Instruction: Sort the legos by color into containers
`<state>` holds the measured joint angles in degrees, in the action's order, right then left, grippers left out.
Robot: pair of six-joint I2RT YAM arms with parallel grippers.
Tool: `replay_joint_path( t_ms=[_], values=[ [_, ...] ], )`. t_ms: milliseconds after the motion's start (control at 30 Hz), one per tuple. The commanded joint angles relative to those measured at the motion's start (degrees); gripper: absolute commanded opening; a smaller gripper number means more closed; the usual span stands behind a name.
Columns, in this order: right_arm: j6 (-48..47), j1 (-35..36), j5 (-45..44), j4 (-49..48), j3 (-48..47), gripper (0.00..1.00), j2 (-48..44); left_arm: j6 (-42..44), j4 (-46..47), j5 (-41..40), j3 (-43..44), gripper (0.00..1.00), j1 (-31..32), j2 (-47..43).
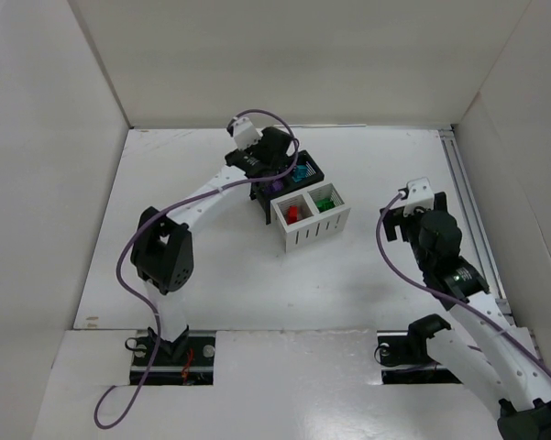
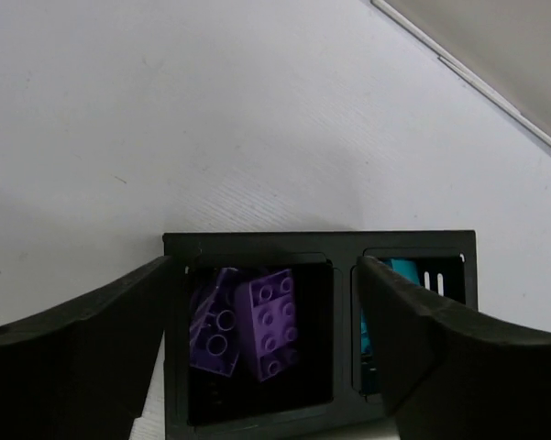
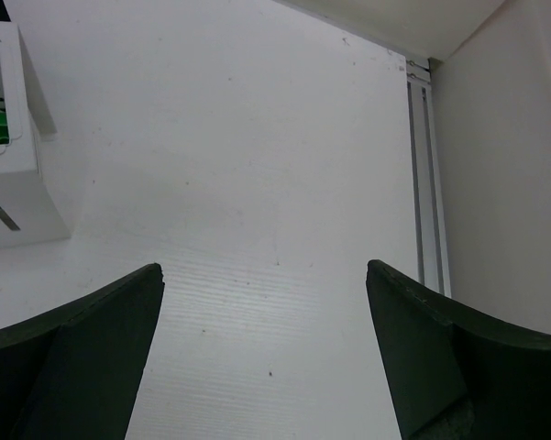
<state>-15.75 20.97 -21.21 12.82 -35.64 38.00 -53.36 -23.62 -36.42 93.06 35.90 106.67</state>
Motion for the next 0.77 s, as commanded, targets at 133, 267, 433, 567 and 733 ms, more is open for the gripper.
replay_joint_path(
  t_ms=[133,267,433,567,733],
  values=[
    [0.8,-0.3,-2.5,1.0,-2.8,0.99,-0.2,3.0,0.1,-0.1,-1.8,0.99,-0.2,-11.6],
    [2.7,-0.3,-5.1,5.5,-3.9,0.99,0.4,1.6,-2.0,-3.7,-12.3,0.99,2.0,-24.2],
    [3.4,-0.3,-2.1,7.0,-4.5,0.99,0.9,-6.1,-6.6,-3.3,-34.3,0.99,2.8,-41.7],
    [4.1,-0.3,0.2,6.3,-2.6,0.99,-0.8,-4.8,-5.8,0.5,-44.4,0.99,3.3,-55.7],
    [1.4,-0.3,3.6,3.9,-1.4,0.99,-5.1,-5.3,-5.8,1.1,-47.5,0.99,3.3,-61.1]
  ],
)
